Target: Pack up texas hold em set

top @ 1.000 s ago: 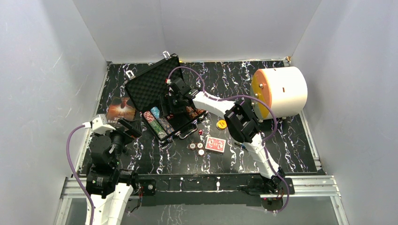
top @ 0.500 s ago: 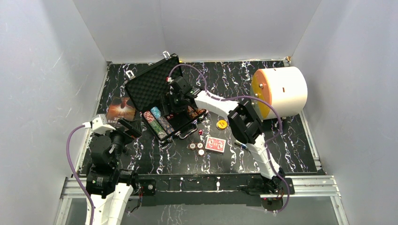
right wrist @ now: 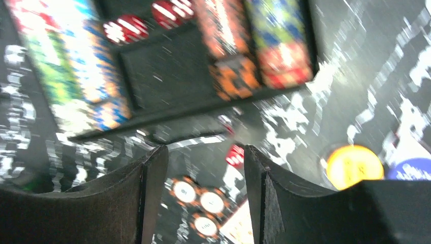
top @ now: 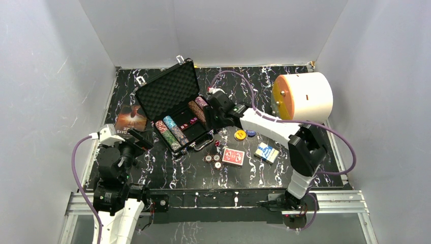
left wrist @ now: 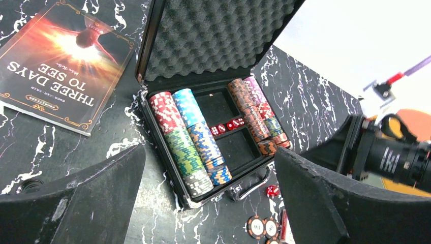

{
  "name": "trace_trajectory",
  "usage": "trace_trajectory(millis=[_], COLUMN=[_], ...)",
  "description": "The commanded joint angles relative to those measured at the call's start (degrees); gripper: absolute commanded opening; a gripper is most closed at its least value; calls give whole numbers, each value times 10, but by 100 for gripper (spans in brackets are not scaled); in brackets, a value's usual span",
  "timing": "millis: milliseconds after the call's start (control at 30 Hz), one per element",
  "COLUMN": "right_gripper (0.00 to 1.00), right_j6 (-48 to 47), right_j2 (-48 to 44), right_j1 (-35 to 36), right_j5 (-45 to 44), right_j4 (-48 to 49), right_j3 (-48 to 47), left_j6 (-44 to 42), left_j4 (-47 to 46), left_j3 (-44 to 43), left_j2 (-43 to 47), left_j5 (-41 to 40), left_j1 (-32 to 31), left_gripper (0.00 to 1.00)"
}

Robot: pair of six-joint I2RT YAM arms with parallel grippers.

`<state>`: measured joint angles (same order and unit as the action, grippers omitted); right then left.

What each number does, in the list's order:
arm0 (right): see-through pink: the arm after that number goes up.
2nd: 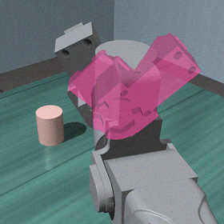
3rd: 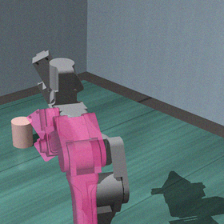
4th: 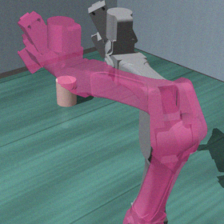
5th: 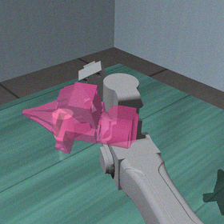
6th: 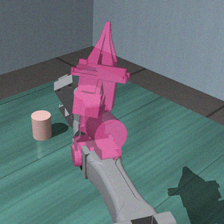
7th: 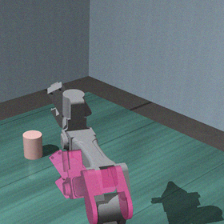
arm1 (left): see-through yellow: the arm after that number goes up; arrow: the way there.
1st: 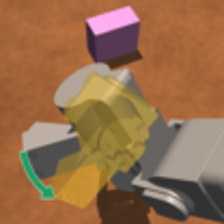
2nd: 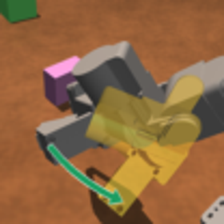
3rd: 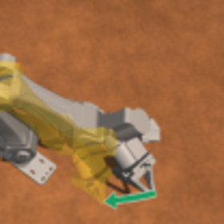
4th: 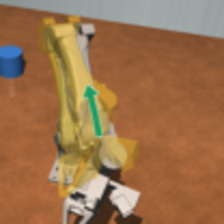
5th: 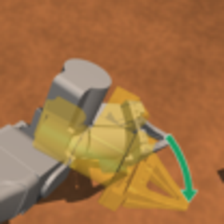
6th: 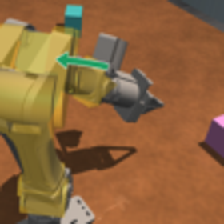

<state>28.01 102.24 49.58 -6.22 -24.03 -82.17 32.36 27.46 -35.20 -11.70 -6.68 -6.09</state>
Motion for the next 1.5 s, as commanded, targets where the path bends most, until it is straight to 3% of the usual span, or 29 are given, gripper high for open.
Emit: trace_trajectory(millis=[0, 200, 400, 533, 633, 900, 1467], right_gripper=[65, 70, 63, 60, 57, 58, 40], right_j6=[17, 68, 109, 114, 107, 69, 105], right_j2=[-61, -87, -87, -29, 7, 32, 56], right_j1=[-1, -2, -1, -1, -1, 0, 19], right_j5=[-107, -78, -96, -65, -65, -2, -72], right_j4=[-54, -55, -18, 0, -4, 3, -64], right_j3=[76, 123, 163, 134, 106, 92, 59], left_j6=[-5, -6, -6, -39, -47, -47, -43], left_j4=[-10, -10, -10, -29, -35, -39, -36], left_j3=[1, 0, 1, -3, -4, 0, 0], left_j2=[14, 18, 17, 1, -11, -10, -8], left_j5=[3, 2, 3, 106, 135, 135, 114], left_j1=[4, 4, 4, 4, 4, 4, 4], left_gripper=[98, 98, 99, 98, 98, 98, 99])
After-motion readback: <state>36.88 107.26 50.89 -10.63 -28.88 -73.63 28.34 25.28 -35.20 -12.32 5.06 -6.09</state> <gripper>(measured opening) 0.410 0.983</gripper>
